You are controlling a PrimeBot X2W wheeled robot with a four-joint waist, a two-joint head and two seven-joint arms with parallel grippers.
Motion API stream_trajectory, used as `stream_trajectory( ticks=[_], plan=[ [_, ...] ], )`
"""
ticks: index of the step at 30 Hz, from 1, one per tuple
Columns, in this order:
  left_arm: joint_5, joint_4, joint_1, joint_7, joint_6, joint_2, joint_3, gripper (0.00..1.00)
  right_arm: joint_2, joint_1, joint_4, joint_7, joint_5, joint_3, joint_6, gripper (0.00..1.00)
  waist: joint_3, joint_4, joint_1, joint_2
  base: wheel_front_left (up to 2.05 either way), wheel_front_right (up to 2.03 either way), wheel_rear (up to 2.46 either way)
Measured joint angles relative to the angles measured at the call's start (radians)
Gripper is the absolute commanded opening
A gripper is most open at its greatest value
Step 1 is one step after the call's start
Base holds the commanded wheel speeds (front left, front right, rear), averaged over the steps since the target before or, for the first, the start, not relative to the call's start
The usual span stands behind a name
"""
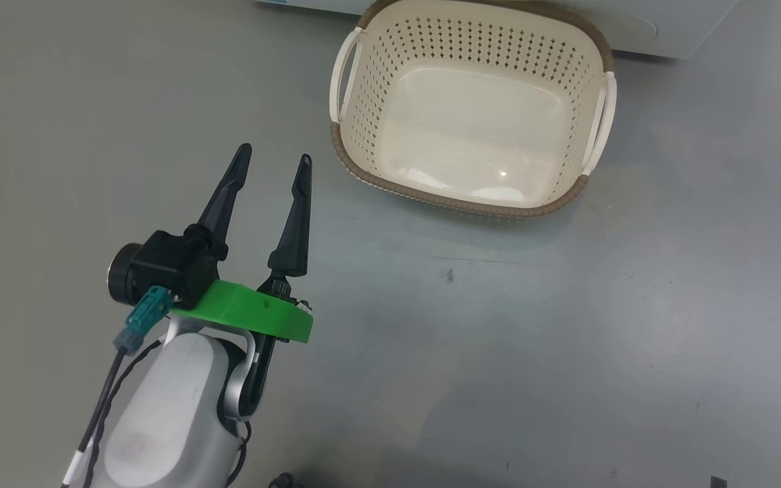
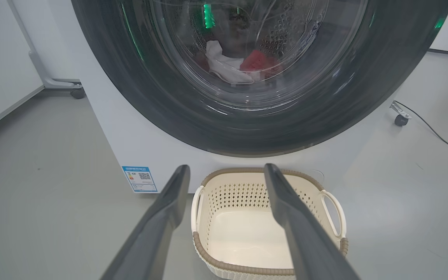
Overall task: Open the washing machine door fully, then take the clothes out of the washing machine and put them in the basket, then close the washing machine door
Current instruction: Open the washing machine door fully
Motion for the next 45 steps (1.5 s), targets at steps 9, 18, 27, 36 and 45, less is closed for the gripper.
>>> stream_trajectory(
  ticks=[9, 18, 27, 36, 45],
  plan=[
    [0.0, 0.0, -0.007, 0.0, 0.006, 0.0, -0.002, 1.0, -0.025, -0.005, 0.033, 0.118, 0.05, 0.011, 0.0, 0.0, -0.005, -0.007, 0.0, 0.0, 0.0, 0.0, 0.0],
    [0.0, 0.0, -0.007, 0.0, 0.013, 0.0, -0.001, 1.0, -0.035, 0.001, 0.049, 0.249, 0.085, 0.038, -0.008, 0.0, -0.013, -0.019, 0.0, 0.0, 0.0, 0.0, 0.0],
    [0.002, 0.002, -0.007, 0.0, 0.023, -0.001, 0.023, 1.0, -0.034, 0.068, 0.046, 0.324, 0.106, 0.054, 0.023, 0.0, -0.028, -0.035, 0.0, 0.0, 0.0, 0.0, 0.0],
    [0.01, 0.012, -0.005, 0.0, 0.023, -0.001, 0.026, 1.0, -0.004, 0.144, 0.034, 0.367, 0.138, 0.059, 0.073, 0.0, -0.057, -0.053, 0.0, 0.0, 0.0, 0.0, 0.0],
    [0.01, 0.033, 0.013, 0.0, 0.023, -0.001, 0.027, 1.0, 0.04, 0.228, 0.018, 0.414, 0.153, 0.084, 0.123, 0.0, -0.103, -0.065, 0.0, 0.0, 0.0, 0.0, 0.0]
  ],
)
